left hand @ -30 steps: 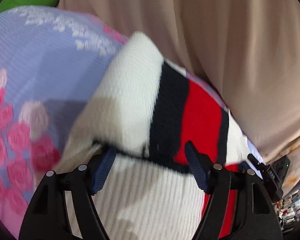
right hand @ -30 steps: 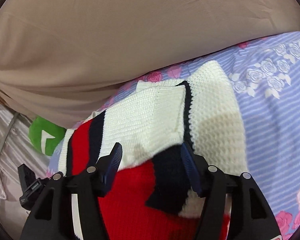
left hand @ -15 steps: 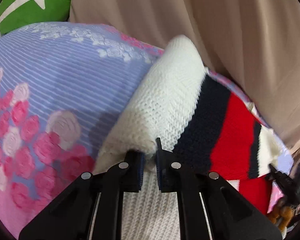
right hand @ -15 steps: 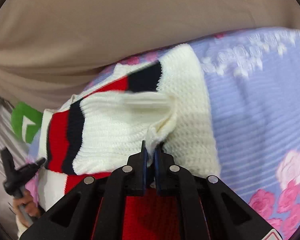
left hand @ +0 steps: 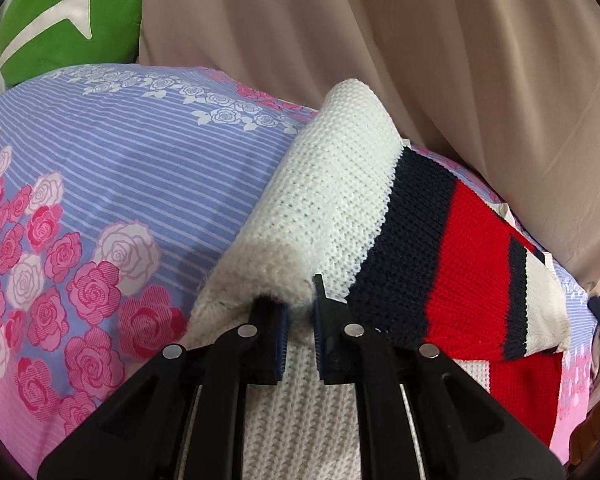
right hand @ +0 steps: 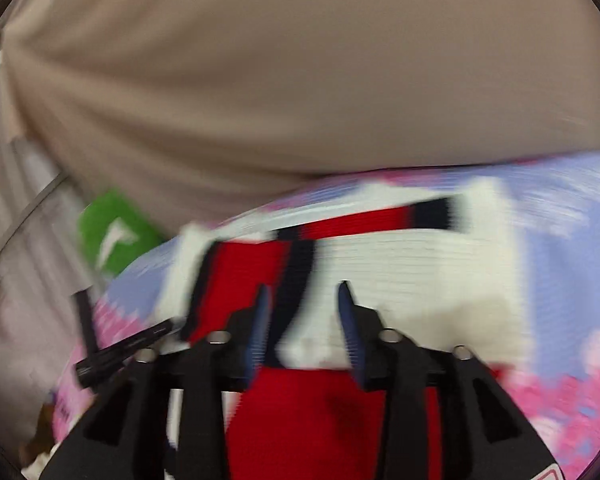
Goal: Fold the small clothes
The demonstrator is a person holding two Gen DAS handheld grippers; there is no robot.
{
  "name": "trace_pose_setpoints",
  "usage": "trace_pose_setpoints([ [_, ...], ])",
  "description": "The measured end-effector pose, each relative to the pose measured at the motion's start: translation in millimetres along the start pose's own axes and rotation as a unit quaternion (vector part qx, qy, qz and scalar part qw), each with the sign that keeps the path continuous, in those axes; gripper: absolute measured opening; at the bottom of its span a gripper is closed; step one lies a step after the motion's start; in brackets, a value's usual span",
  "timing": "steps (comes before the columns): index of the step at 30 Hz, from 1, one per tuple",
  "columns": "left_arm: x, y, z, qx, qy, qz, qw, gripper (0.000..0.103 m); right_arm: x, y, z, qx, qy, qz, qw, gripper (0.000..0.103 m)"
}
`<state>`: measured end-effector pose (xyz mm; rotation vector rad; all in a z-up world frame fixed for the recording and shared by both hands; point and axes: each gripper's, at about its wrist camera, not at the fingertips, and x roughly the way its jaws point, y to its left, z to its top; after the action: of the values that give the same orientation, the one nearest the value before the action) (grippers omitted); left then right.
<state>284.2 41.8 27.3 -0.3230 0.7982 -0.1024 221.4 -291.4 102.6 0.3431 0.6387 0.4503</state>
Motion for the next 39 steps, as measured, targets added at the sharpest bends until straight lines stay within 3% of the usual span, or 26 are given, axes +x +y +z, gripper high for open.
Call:
trace_pose_setpoints([
  [3, 1, -1, 2, -0.002, 0.0, -0.002, 1.0, 0.011, 77, 43, 20, -0.04, 0.052, 0.027, 0.997, 0.047],
  [6, 1, 1, 2, -0.003, 0.001, -0.006, 1.0, 0.011, 141, 71, 33, -0.042, 0.073, 0.038, 0.996, 0.051],
  [8, 1, 1, 2, -0.002, 0.001, -0.007, 1.0, 0.011, 173, 80, 44, -0.042, 0.086, 0.034, 0.995, 0.06],
  [11, 1, 1, 2, -0.004, 0.003, -0.011, 0.9999, 0.011, 217, 93, 42, -0.06, 0.116, 0.016, 0.991, 0.065],
  [12, 1, 1, 3, -0.004, 0.003, -0.011, 0.9999, 0.011, 228, 98, 42, -0.075, 0.117, -0.001, 0.99, 0.062],
  [13, 1, 1, 3, -0.002, 0.004, -0.01, 0.9999, 0.011, 241, 105, 45, -0.082, 0.119, -0.012, 0.989, 0.042],
  [14, 1, 1, 3, -0.001, 0.004, -0.01, 0.9999, 0.01, 247, 106, 50, -0.077, 0.13, -0.009, 0.989, 0.005],
  [19, 1, 1, 4, -0.004, 0.004, -0.01, 0.9999, 0.01, 232, 126, 76, -0.075, 0.065, 0.023, 0.995, 0.004],
  [21, 2, 1, 4, -0.003, 0.004, -0.01, 0.9999, 0.01, 256, 127, 70, -0.086, 0.079, -0.001, 0.993, 0.004],
  [23, 1, 0, 3, -0.001, 0.003, -0.009, 1.0, 0.01, 294, 113, 57, -0.089, 0.138, -0.051, 0.985, 0.004],
  [26, 2, 2, 2, 0.0, 0.004, -0.012, 0.9999, 0.01, 270, 113, 72, -0.063, 0.121, -0.023, 0.99, 0.006],
  [28, 2, 3, 2, -0.001, 0.004, -0.016, 0.9999, 0.01, 225, 120, 75, -0.086, 0.079, -0.011, 0.993, 0.009],
  [31, 2, 2, 4, 0.001, 0.004, -0.015, 0.9999, 0.01, 156, 108, 60, -0.111, 0.045, -0.024, 0.992, 0.009],
  [33, 2, 4, 3, 0.002, 0.004, -0.014, 0.9999, 0.01, 123, 90, 37, -0.12, 0.06, -0.027, 0.991, 0.01],
  [35, 3, 7, 5, 0.001, 0.005, -0.015, 0.9999, 0.01, 104, 56, 9, -0.123, 0.094, -0.06, 0.986, 0.01],
  [37, 3, 7, 4, -0.001, 0.005, -0.016, 0.9999, 0.01, 82, 10, -9, -0.123, 0.108, -0.14, 0.977, 0.007],
  [38, 2, 6, 4, -0.001, 0.005, -0.017, 0.9998, 0.01, 62, -26, -13, -0.095, 0.101, -0.169, 0.976, 0.0],
  [39, 2, 5, 3, -0.001, 0.005, -0.017, 0.9999, 0.011, 39, -56, -11, -0.051, 0.086, -0.158, 0.982, 0.0],
])
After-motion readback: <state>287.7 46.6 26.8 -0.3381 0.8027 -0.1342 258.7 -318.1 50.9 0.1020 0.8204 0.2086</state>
